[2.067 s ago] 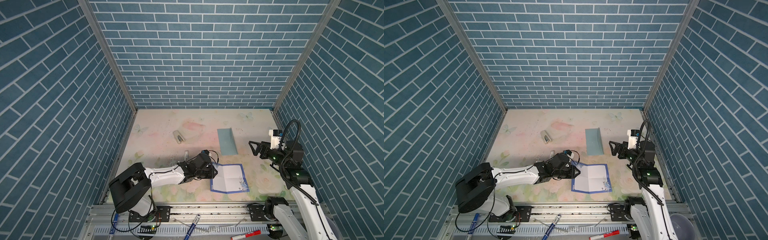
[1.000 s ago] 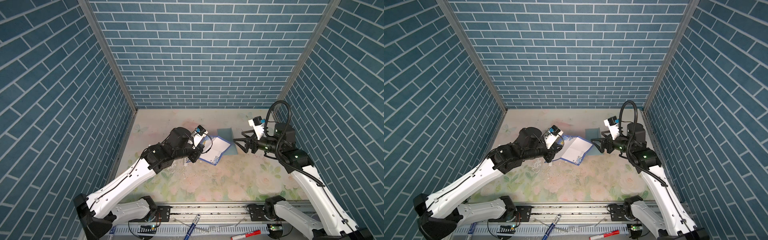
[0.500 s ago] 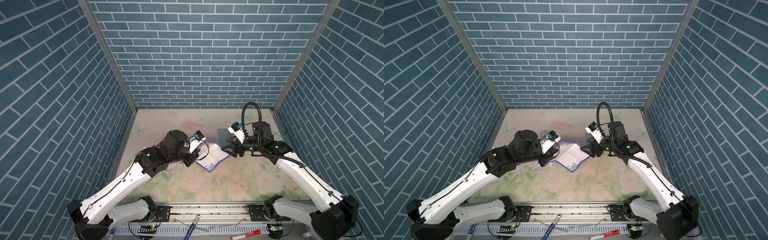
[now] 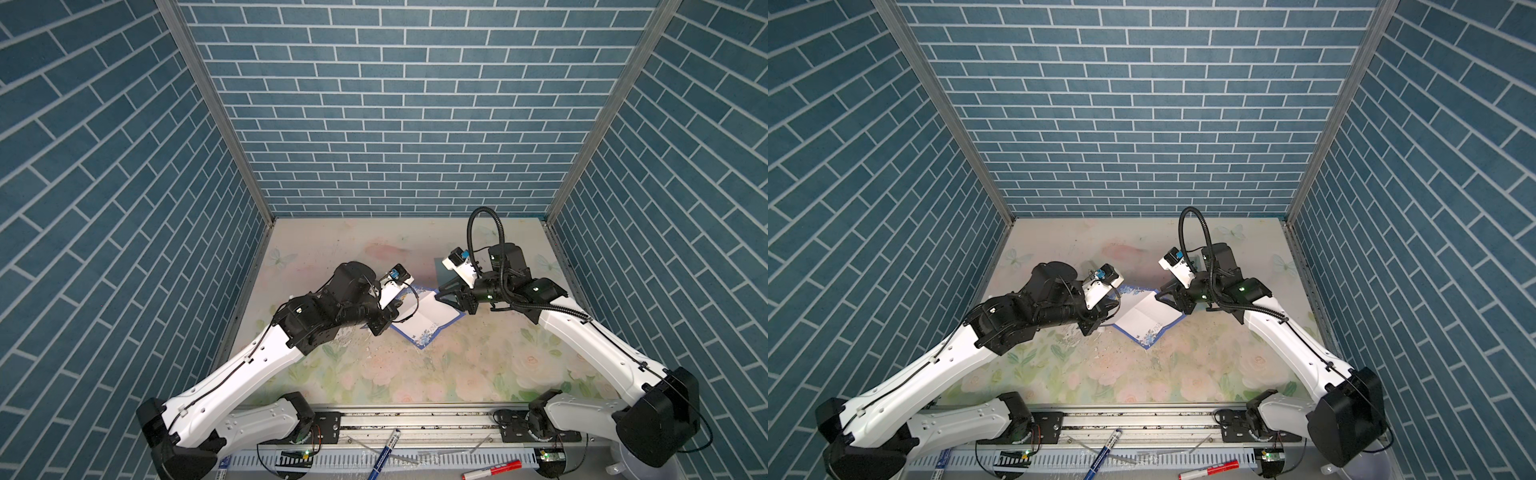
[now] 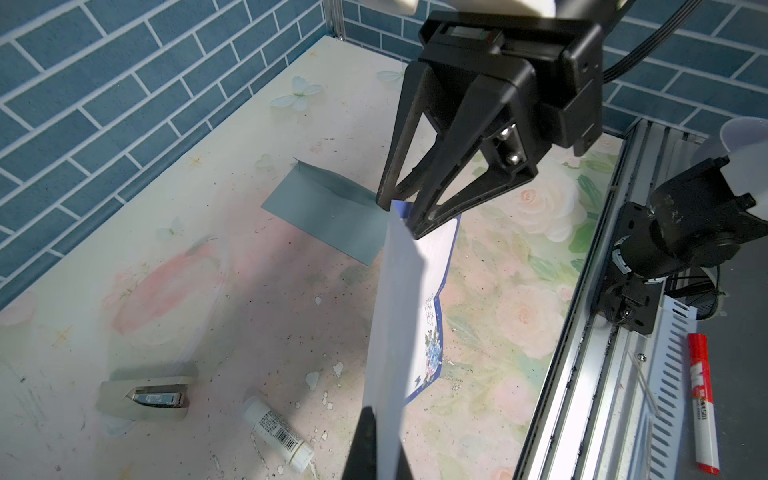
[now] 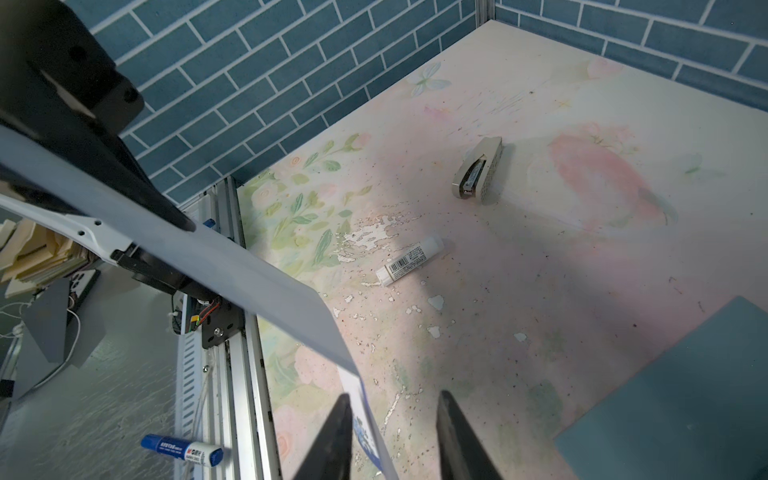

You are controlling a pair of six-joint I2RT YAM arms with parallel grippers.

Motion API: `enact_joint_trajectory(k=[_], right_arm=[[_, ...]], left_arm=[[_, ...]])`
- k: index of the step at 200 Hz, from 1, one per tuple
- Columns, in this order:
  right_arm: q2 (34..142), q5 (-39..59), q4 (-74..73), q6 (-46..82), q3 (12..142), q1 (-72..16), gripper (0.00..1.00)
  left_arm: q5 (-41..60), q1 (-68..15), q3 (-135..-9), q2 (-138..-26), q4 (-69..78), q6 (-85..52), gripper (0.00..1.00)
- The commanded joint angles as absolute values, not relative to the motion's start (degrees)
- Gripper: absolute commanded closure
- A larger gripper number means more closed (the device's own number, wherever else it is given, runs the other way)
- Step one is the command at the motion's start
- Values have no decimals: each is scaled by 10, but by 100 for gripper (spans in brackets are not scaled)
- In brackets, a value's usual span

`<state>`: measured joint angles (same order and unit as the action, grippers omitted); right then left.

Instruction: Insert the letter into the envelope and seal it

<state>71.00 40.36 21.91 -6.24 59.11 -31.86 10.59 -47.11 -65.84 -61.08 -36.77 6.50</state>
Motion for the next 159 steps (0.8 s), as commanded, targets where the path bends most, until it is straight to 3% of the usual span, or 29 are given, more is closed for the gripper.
enact_joint_trajectory(k=[1, 24, 103, 140, 159], right_arm=[[715, 421, 206, -74, 606, -323, 82], [714, 425, 192, -64, 600, -325, 100], [706, 412, 165, -47, 592, -326, 100], [705, 385, 171, -46, 597, -325, 100], [703, 357, 173, -50, 596, -325, 100]], left_arm=[[114, -468, -652, -609, -357, 70, 100], [113, -468, -649, -609, -355, 70, 100], [120, -468, -638, -600, -341, 69, 100], [133, -468, -634, -588, -337, 69, 75], [150, -468, -635, -569, -328, 69, 68]])
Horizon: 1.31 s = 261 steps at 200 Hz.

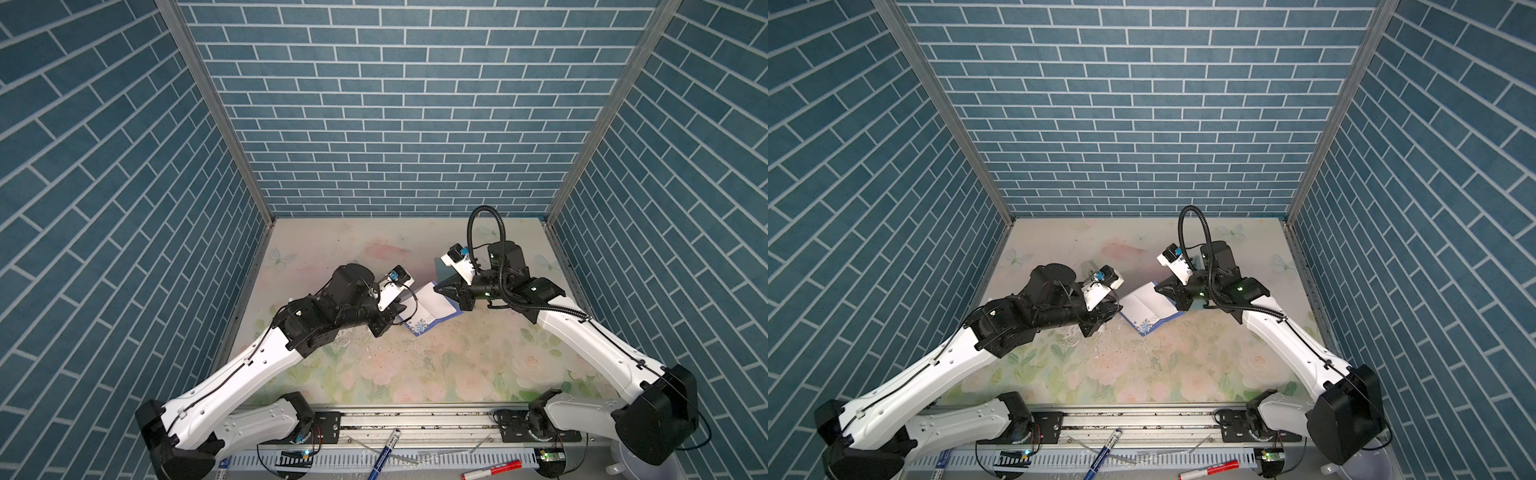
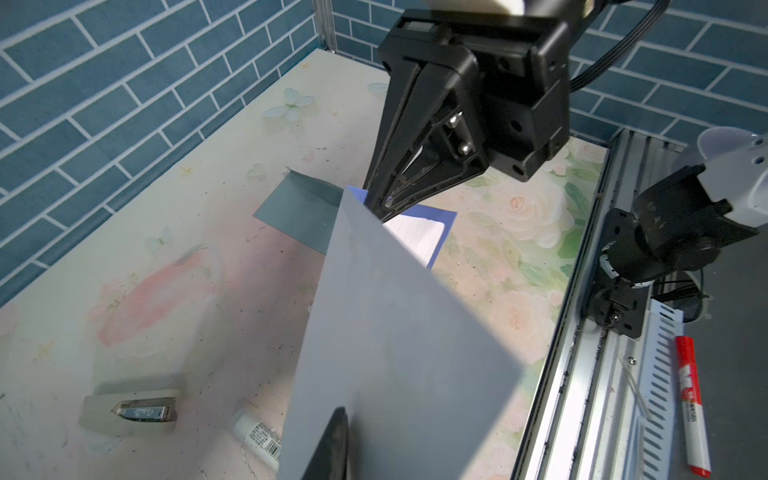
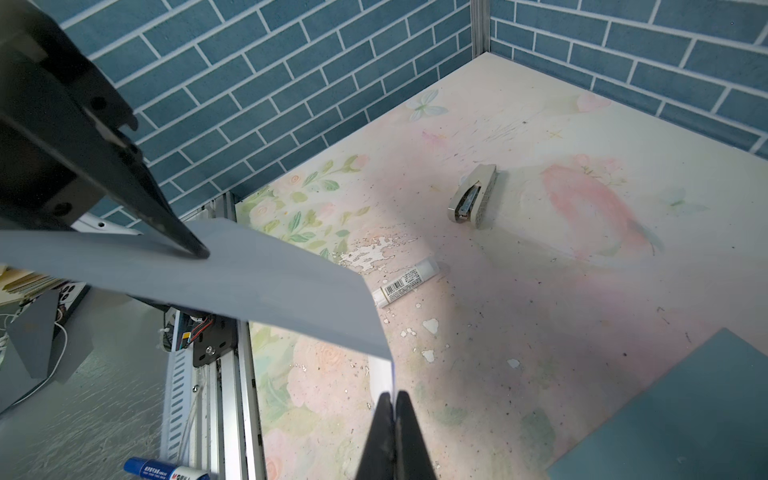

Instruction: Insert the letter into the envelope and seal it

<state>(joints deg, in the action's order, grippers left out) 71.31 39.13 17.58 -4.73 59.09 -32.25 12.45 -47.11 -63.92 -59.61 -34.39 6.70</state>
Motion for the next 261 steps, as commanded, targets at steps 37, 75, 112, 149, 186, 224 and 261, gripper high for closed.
enact_joint_trajectory(k=[37, 75, 112, 149, 186, 224, 261], right_arm=[[697, 334, 182, -82, 589, -325, 100], [659, 350, 134, -129, 540, -325, 100], [617, 375, 102, -173, 508, -325, 100], [602, 400, 91, -184, 499, -326, 100], [601, 424, 89, -176, 502, -327, 100], [601, 448, 85, -163, 509, -335, 100], [603, 459, 83, -154, 513, -348, 100]], left_arm=[[151, -468, -642, -515, -309, 72, 57], [144, -468, -657, -501, -314, 90, 45], [139, -468, -652, -542, -299, 100, 41], [151, -468, -646, -588, -265, 117, 35], [166, -468, -627, -607, -228, 137, 22], [179, -468, -595, -611, -179, 159, 9], [181, -467, -571, -615, -138, 176, 4]])
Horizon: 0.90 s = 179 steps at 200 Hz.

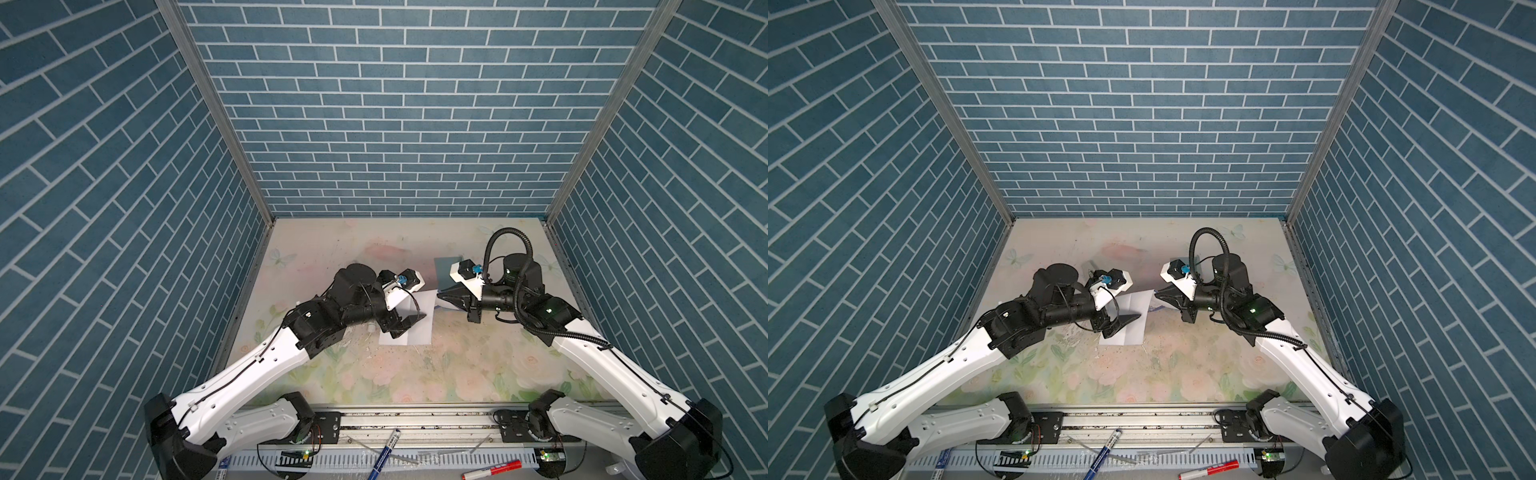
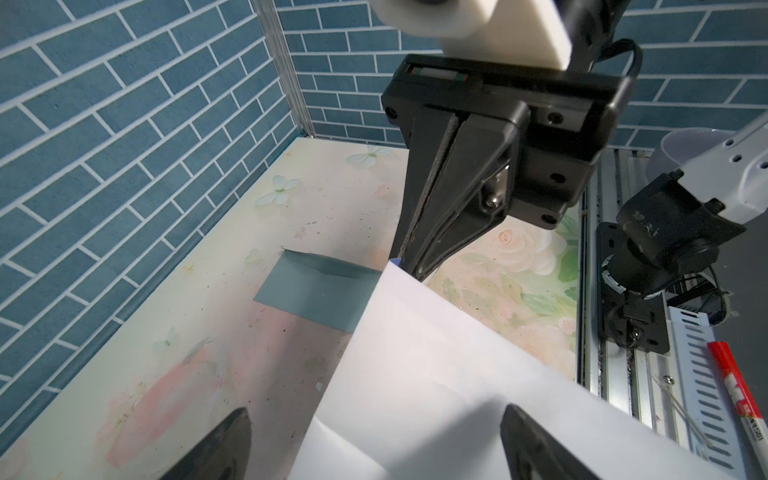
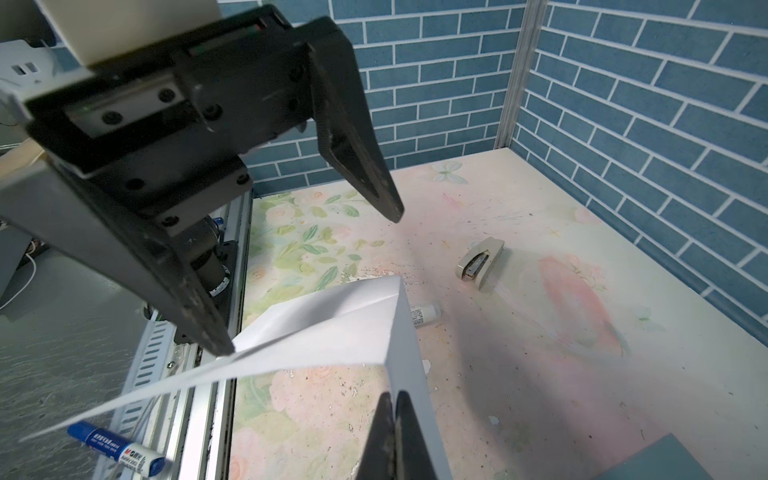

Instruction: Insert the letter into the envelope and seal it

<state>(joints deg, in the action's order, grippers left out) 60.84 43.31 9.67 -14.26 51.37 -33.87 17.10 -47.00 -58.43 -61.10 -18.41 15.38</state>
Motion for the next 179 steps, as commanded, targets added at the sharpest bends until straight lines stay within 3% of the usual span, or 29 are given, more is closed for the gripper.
enact_joint_trajectory(k=[1, 55, 179], right_arm=[[602, 459, 82, -154, 513, -348, 100], [604, 463, 84, -152, 521, -372, 100], [603, 445, 88, -163, 520, -390, 100]], left_arm=[[181, -467, -570, -616, -138, 176, 4], [194, -468, -568, -637, -129, 190, 8], [265, -468, -543, -655, -110, 197, 62]])
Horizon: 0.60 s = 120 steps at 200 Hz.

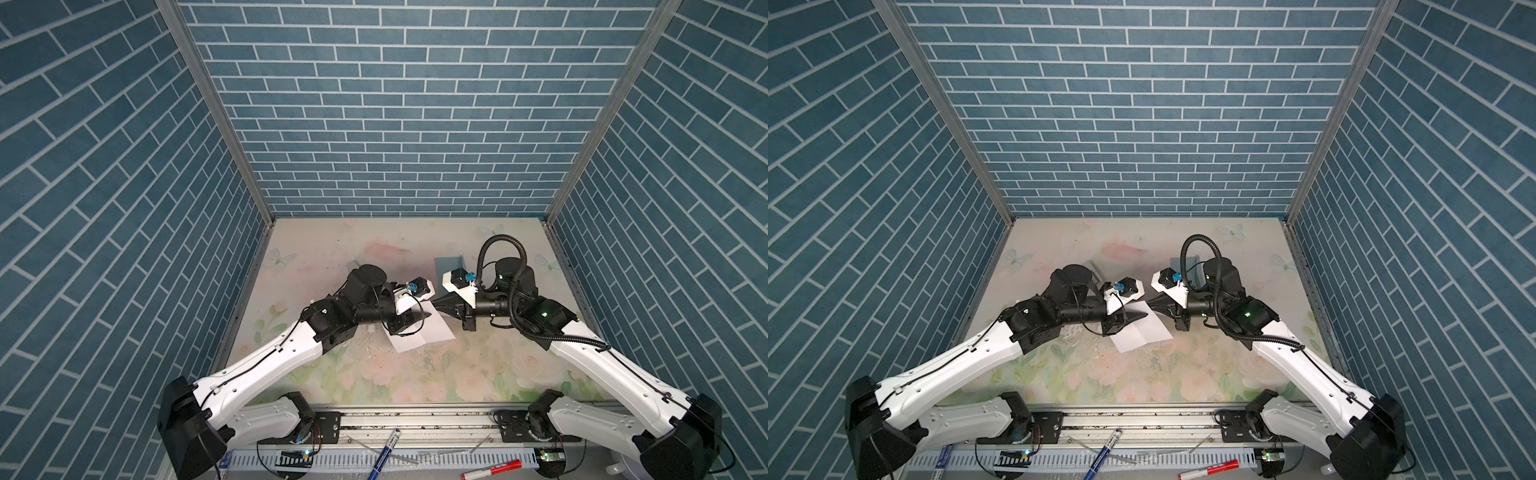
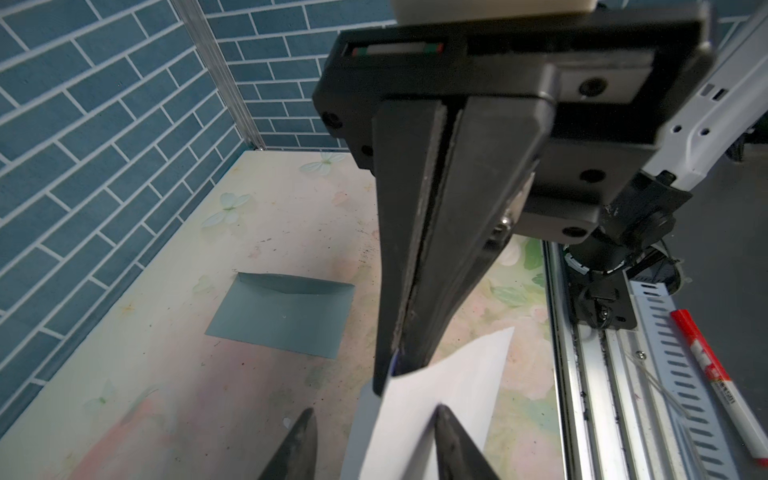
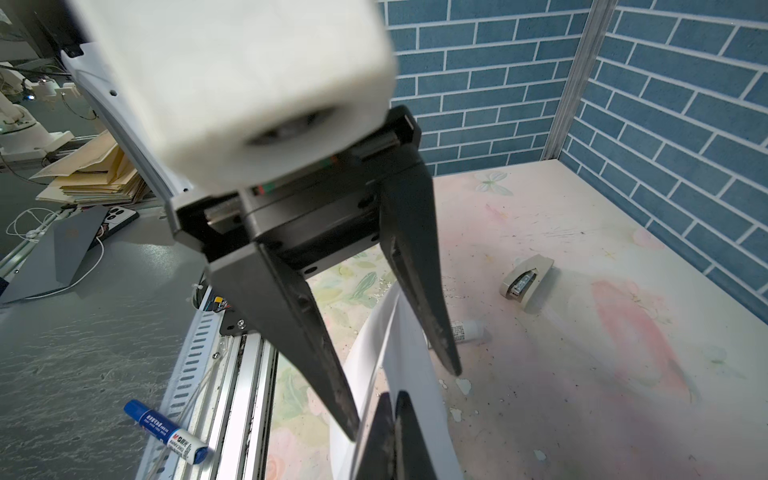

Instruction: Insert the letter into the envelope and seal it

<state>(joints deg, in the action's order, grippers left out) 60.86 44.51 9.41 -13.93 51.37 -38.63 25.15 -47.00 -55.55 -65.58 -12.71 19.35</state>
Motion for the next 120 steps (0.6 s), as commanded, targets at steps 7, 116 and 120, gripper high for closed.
enact_joint_trajectory(k=[7, 116, 120], right_arm=[[602, 444, 89, -164, 520, -390, 100], [550, 316, 155, -223, 522, -391, 91], [543, 301, 167, -228, 524, -391, 87]], left_arm=[[265, -468, -540, -655, -108, 197, 63], [242, -468, -499, -638, -60, 177, 100], [241, -468, -496, -637, -57, 176, 100]])
